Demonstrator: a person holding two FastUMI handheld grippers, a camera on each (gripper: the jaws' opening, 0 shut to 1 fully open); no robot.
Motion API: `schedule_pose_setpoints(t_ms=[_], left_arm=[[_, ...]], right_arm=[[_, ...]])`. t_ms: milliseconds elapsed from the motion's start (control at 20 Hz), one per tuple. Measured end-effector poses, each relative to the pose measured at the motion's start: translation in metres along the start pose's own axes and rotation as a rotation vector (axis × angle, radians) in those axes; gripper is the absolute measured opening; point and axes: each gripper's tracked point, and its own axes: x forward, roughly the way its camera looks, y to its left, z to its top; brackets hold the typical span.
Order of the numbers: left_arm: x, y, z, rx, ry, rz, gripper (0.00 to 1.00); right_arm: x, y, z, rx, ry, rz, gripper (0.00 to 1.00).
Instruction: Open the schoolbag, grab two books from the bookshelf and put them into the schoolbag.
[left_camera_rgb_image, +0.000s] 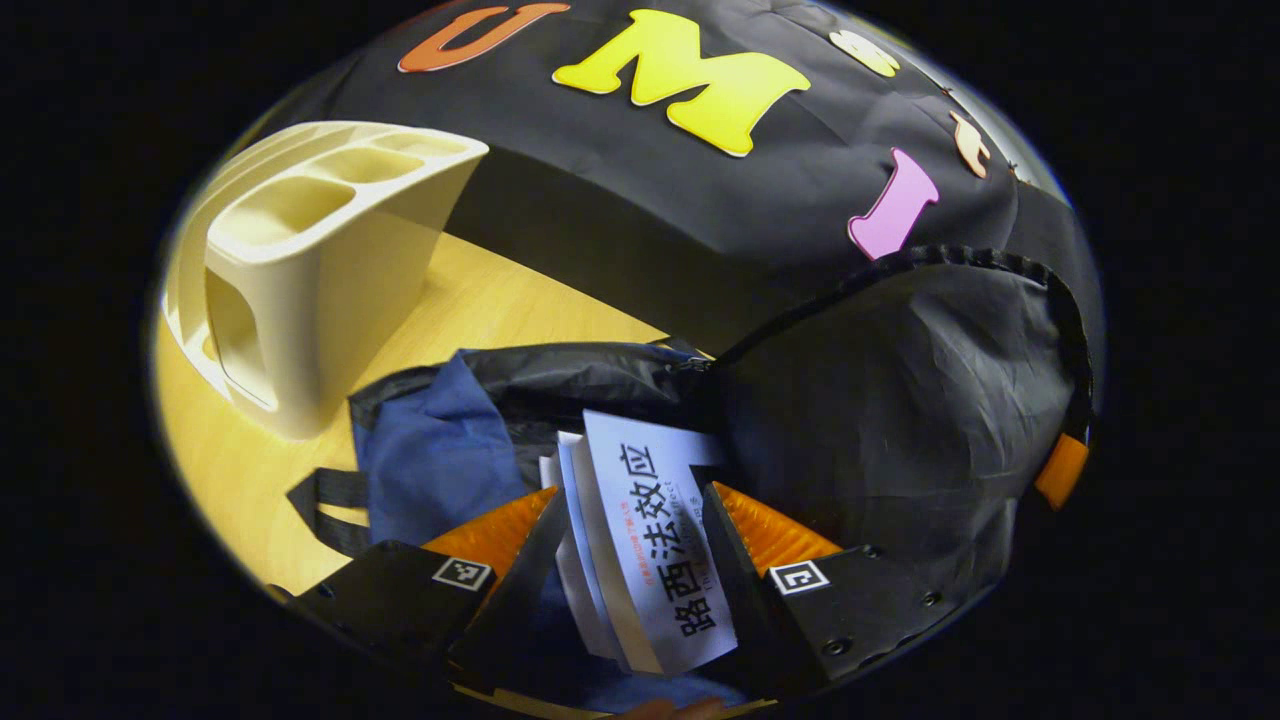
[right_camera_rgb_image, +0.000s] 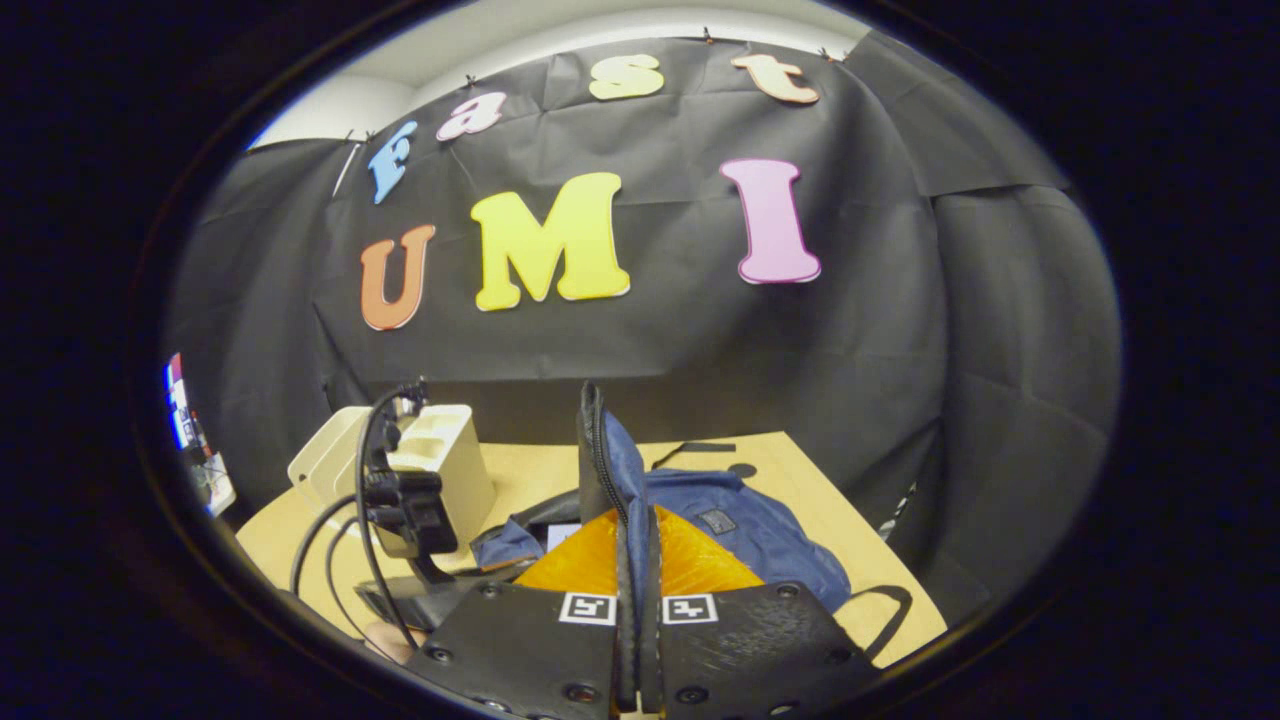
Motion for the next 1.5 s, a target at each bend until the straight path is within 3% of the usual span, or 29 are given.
schedule_pose_setpoints(t_ms=[100,200,400,550,650,750,800,1000,1200,1500], left_arm=[[-0.013,0.007,0.006,0.019,-0.019,0.019,0.86],[-0.032,0.014,0.013,0.048,-0.046,0.036,0.87],[-0.081,0.029,0.031,0.102,-0.132,0.076,0.87],[-0.117,0.040,0.051,0.148,-0.187,0.106,0.89],[-0.141,0.052,0.069,0.196,-0.239,0.133,0.92],[-0.160,0.063,0.085,0.207,-0.270,0.155,0.94],[-0.172,0.074,0.090,0.212,-0.296,0.164,0.94],[-0.207,0.093,0.147,0.291,-0.386,0.195,0.98],[-0.238,0.124,0.194,0.410,-0.508,0.285,0.98],[-0.253,0.156,0.218,0.419,-0.527,0.329,0.98]], right_arm=[[-0.001,-0.003,-0.005,0.011,0.017,-0.008,0.00],[-0.004,-0.005,-0.006,0.011,0.009,-0.023,0.08],[-0.011,-0.013,-0.018,-0.028,0.020,-0.063,0.08],[-0.019,-0.015,-0.016,-0.076,-0.018,-0.090,0.31],[-0.020,-0.013,-0.017,-0.080,-0.041,-0.105,0.57],[-0.022,0.001,-0.018,-0.075,-0.048,-0.063,0.82],[-0.023,0.007,-0.012,-0.077,-0.055,-0.045,0.99],[-0.032,0.001,0.011,-0.106,-0.144,-0.058,0.95],[-0.031,-0.002,0.030,-0.128,-0.223,-0.080,0.95],[-0.020,0.005,0.047,-0.104,-0.272,-0.094,0.99]])
